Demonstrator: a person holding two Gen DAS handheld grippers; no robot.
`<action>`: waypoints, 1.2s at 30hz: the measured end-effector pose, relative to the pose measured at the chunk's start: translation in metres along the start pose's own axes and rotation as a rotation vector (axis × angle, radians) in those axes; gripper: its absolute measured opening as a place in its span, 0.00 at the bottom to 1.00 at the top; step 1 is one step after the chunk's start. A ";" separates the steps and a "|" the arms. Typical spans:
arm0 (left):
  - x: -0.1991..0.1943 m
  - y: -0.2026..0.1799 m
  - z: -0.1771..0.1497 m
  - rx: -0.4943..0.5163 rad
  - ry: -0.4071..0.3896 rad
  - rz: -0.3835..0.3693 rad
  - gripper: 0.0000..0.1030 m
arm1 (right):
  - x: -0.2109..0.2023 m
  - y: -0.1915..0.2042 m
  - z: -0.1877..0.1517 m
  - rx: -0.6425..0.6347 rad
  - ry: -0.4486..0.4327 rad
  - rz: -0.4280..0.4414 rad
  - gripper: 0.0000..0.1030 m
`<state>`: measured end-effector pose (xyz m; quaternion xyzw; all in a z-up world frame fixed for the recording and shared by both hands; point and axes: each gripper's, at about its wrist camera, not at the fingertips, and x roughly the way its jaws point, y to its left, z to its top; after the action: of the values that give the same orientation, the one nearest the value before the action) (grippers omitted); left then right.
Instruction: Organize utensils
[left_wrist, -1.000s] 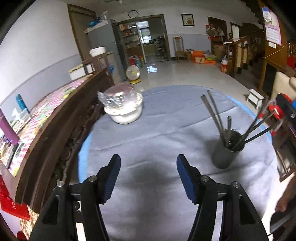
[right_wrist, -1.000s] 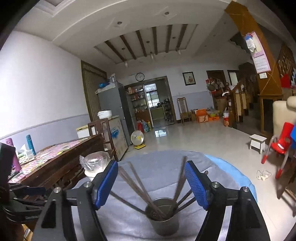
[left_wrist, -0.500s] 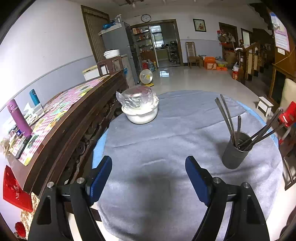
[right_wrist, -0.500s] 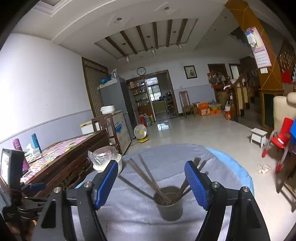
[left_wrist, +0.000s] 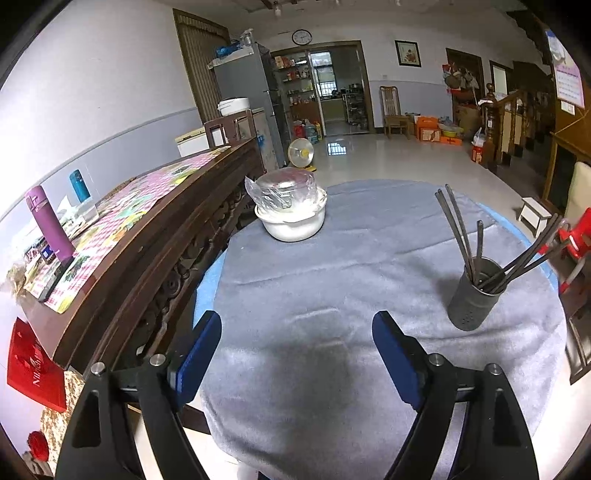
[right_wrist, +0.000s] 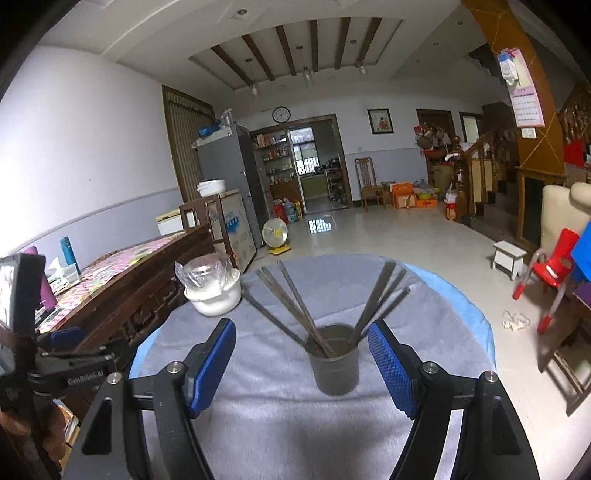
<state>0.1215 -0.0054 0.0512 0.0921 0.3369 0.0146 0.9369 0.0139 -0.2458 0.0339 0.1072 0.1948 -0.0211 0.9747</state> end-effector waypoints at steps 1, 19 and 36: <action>-0.002 0.000 -0.001 -0.001 -0.004 -0.002 0.82 | -0.001 0.000 -0.002 0.003 0.005 -0.004 0.76; -0.049 -0.008 -0.018 0.018 -0.053 0.001 0.82 | -0.044 -0.004 -0.014 0.018 -0.002 -0.014 0.76; -0.074 -0.001 -0.033 0.011 -0.095 0.011 0.82 | -0.059 0.003 -0.025 0.015 0.026 -0.007 0.76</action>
<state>0.0432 -0.0077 0.0731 0.0994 0.2914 0.0134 0.9513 -0.0500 -0.2376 0.0347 0.1139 0.2077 -0.0244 0.9712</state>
